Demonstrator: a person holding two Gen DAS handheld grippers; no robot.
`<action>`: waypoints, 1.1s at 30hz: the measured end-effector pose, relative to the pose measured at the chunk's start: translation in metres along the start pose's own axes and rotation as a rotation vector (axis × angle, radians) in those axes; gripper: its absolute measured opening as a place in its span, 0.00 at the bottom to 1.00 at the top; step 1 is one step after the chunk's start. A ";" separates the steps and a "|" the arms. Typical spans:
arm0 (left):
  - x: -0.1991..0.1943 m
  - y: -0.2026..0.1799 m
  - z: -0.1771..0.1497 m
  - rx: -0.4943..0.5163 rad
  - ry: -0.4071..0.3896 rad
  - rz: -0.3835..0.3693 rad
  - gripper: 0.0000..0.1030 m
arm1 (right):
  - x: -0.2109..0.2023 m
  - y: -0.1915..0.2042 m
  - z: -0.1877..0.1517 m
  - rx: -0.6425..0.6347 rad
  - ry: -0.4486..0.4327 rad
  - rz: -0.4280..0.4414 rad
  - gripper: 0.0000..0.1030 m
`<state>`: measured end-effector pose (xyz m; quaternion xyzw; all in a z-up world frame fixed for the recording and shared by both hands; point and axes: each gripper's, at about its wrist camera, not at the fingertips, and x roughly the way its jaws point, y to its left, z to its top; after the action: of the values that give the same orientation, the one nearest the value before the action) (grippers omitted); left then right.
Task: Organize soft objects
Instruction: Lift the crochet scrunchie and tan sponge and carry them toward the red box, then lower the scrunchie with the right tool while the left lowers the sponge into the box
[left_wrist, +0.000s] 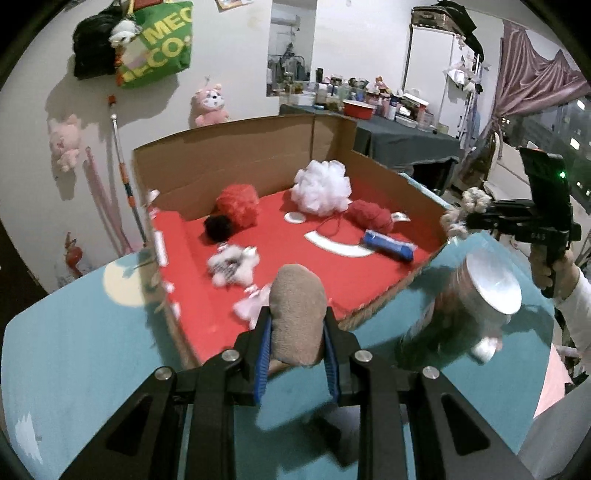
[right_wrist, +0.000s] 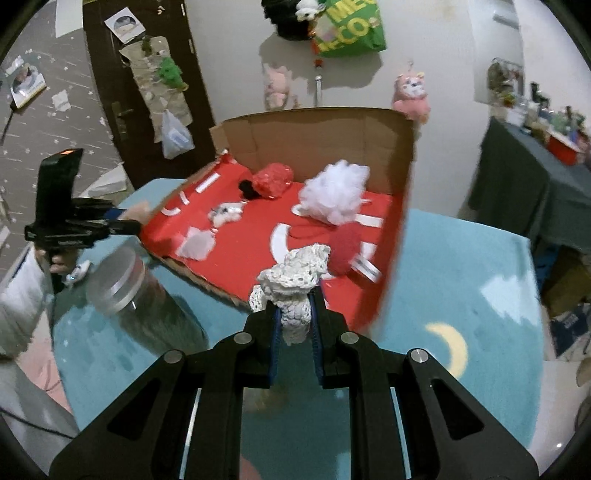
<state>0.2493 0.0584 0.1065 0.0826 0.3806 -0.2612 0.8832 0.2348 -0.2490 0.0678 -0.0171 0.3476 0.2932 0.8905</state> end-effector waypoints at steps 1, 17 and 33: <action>0.005 -0.002 0.005 -0.001 0.011 -0.010 0.26 | 0.007 0.001 0.007 -0.001 0.008 0.018 0.13; 0.106 -0.013 0.075 0.022 0.229 0.013 0.29 | 0.129 0.004 0.085 0.045 0.288 0.090 0.13; 0.166 0.005 0.083 -0.018 0.364 0.088 0.35 | 0.194 -0.012 0.098 0.120 0.454 0.015 0.14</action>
<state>0.3998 -0.0324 0.0451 0.1371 0.5326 -0.1994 0.8111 0.4146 -0.1375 0.0175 -0.0271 0.5557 0.2674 0.7867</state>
